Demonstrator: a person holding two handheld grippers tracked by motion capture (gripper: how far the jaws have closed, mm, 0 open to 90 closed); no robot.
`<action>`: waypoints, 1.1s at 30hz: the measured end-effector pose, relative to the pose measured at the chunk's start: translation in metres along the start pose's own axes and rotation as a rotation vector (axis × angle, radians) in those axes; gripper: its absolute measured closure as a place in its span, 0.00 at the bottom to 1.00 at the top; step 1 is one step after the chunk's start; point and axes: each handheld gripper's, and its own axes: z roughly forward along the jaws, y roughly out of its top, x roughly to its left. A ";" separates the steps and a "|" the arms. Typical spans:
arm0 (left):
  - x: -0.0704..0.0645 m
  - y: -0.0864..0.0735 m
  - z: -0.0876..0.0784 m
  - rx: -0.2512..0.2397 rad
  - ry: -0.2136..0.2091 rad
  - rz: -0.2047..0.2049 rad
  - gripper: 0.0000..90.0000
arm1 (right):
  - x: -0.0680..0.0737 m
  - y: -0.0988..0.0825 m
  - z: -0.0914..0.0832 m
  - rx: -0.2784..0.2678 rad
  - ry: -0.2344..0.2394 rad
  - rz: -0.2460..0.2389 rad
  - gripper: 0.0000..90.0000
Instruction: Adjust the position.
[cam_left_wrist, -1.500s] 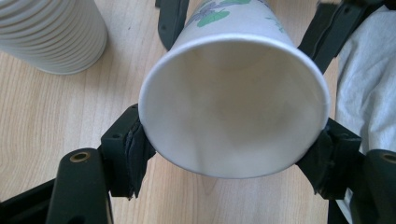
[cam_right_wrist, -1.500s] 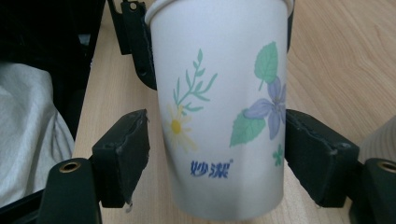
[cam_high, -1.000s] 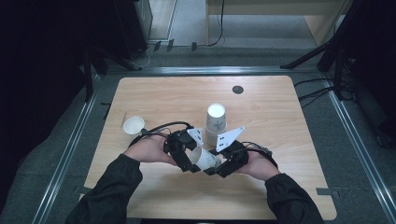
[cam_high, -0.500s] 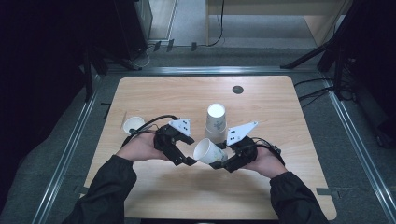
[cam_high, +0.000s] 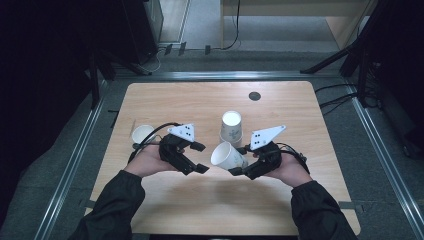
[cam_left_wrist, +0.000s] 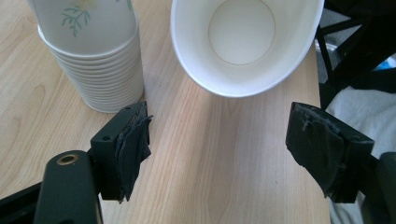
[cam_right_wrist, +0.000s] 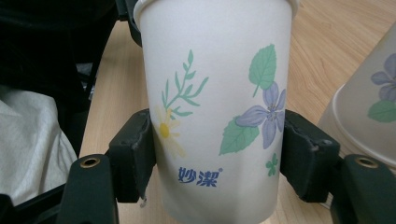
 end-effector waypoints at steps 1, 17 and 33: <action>0.000 -0.001 0.000 -0.009 -0.003 -0.007 0.24 | 0.000 0.000 -0.001 -0.005 0.002 -0.001 0.38; -0.002 0.000 0.015 -0.145 -0.062 -0.054 0.22 | -0.001 0.002 0.005 0.003 0.042 -0.001 0.38; -0.007 0.004 0.029 -0.213 -0.080 -0.046 0.21 | 0.001 0.002 0.015 0.012 0.064 0.004 0.38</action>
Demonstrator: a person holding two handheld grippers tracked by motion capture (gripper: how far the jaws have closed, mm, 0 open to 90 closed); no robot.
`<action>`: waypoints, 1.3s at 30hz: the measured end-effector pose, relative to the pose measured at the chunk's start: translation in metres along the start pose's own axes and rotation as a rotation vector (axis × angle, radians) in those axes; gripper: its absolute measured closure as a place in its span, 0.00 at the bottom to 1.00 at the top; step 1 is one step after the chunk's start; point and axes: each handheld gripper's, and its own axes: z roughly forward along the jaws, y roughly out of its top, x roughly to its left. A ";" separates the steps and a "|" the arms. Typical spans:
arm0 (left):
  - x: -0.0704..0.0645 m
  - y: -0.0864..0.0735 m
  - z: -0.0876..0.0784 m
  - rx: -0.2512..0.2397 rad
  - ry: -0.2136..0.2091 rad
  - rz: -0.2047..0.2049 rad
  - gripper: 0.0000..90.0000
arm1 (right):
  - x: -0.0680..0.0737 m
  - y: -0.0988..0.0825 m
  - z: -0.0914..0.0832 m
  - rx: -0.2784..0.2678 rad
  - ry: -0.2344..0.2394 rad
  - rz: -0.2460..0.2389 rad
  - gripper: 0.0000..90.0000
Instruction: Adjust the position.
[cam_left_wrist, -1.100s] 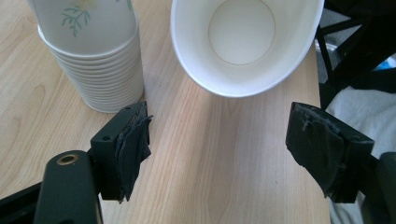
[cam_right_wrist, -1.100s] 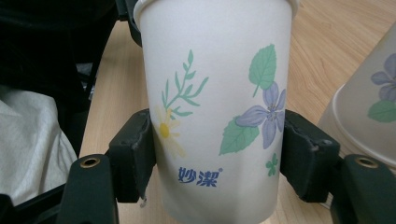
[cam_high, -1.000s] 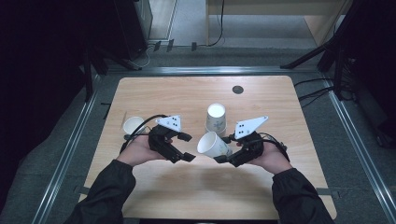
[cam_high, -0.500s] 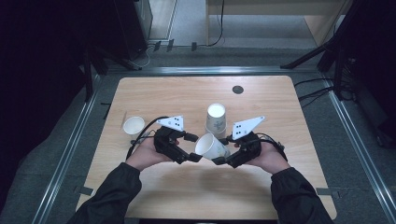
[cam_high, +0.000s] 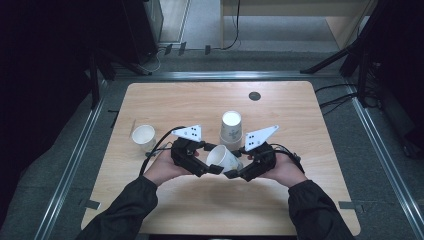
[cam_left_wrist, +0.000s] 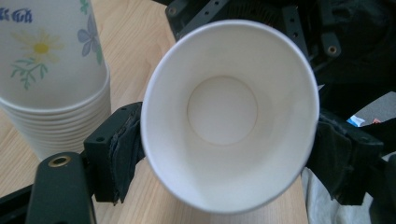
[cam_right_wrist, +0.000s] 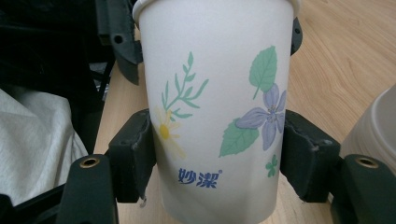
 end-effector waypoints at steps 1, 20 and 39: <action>0.000 0.000 0.000 0.004 0.005 0.011 0.23 | 0.000 0.000 0.001 0.001 0.002 0.001 0.38; -0.003 0.004 -0.021 0.022 0.054 0.034 0.29 | 0.001 -0.004 0.004 0.009 -0.004 0.018 0.25; 0.000 0.002 -0.038 0.115 0.128 0.018 0.29 | 0.003 -0.020 0.000 0.033 -0.251 0.047 0.22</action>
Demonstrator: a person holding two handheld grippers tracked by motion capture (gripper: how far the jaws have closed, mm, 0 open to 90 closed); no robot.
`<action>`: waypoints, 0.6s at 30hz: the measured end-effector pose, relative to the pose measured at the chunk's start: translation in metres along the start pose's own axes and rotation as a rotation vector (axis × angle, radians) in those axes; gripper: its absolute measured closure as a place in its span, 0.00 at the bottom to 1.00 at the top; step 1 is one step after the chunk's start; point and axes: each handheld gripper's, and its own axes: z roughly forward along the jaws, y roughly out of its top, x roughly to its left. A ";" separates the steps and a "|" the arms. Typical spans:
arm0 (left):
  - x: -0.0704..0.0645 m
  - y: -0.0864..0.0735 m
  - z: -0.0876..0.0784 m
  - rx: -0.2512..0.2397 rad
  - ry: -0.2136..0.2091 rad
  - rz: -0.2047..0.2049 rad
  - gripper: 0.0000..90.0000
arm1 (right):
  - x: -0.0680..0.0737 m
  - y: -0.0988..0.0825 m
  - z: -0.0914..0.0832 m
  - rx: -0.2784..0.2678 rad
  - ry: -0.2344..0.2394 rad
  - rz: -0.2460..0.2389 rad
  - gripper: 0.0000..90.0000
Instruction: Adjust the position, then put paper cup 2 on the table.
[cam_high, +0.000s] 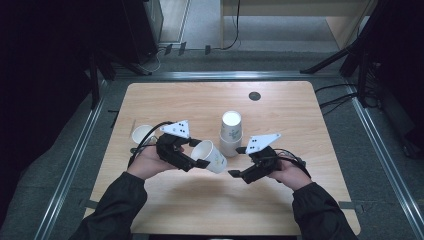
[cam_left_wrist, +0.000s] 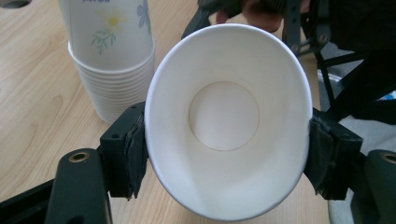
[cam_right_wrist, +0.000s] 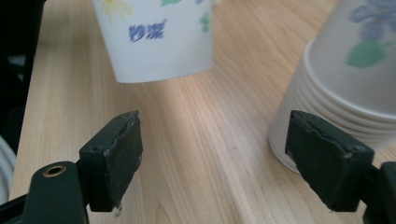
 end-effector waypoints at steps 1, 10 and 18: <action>0.000 0.000 0.000 0.007 0.003 0.001 0.29 | -0.001 -0.001 -0.003 -0.014 -0.004 0.010 0.22; 0.002 -0.004 -0.005 0.065 0.036 -0.002 0.29 | -0.002 -0.007 -0.011 0.006 -0.089 0.046 0.21; 0.008 -0.015 -0.015 0.113 0.071 -0.005 0.29 | -0.003 -0.013 -0.017 0.012 -0.108 0.048 0.21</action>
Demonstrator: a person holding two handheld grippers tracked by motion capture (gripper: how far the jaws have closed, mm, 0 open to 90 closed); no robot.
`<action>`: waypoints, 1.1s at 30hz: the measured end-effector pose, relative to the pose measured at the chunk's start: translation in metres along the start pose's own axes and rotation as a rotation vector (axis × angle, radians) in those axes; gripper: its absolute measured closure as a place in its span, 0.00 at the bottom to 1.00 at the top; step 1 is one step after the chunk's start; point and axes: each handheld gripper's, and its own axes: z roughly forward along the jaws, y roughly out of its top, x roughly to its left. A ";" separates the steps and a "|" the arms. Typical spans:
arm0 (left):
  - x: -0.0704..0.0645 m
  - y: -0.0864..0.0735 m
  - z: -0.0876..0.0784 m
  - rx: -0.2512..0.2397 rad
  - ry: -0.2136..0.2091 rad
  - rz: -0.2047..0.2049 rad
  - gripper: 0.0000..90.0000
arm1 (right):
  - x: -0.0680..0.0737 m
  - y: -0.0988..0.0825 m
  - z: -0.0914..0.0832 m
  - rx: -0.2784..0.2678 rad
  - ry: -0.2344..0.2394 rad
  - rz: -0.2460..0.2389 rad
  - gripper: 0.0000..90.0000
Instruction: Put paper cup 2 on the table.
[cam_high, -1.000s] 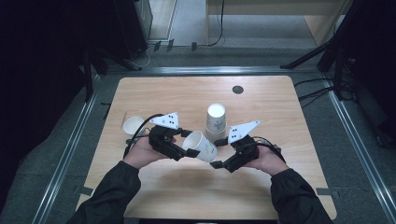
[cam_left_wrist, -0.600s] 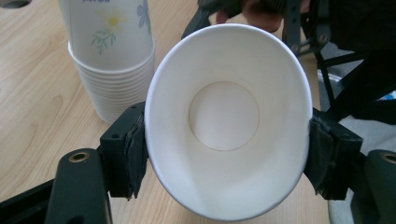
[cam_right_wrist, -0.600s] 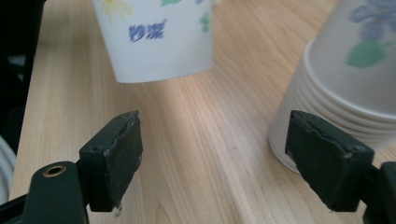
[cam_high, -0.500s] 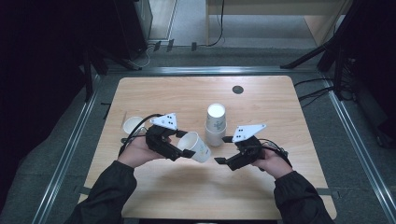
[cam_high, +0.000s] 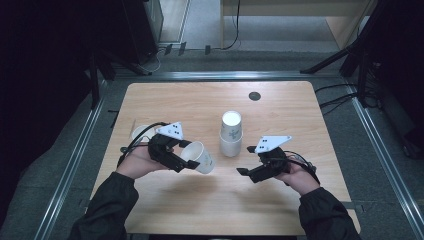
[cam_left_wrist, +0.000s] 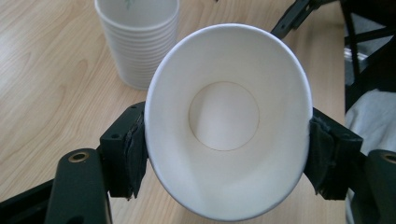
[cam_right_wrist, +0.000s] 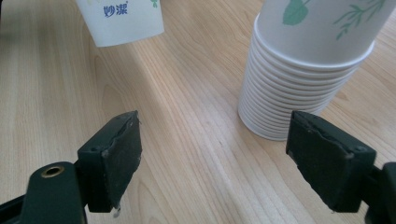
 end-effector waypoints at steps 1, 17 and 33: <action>0.001 -0.002 0.000 0.002 0.003 -0.002 0.29 | 0.000 -0.001 -0.001 0.002 0.000 0.003 0.21; 0.009 -0.033 -0.020 0.077 0.062 -0.009 0.29 | -0.014 -0.006 -0.016 -0.013 -0.055 0.020 0.21; 0.022 -0.076 -0.050 0.122 0.147 -0.088 0.29 | -0.029 -0.006 -0.025 -0.040 -0.085 0.059 0.21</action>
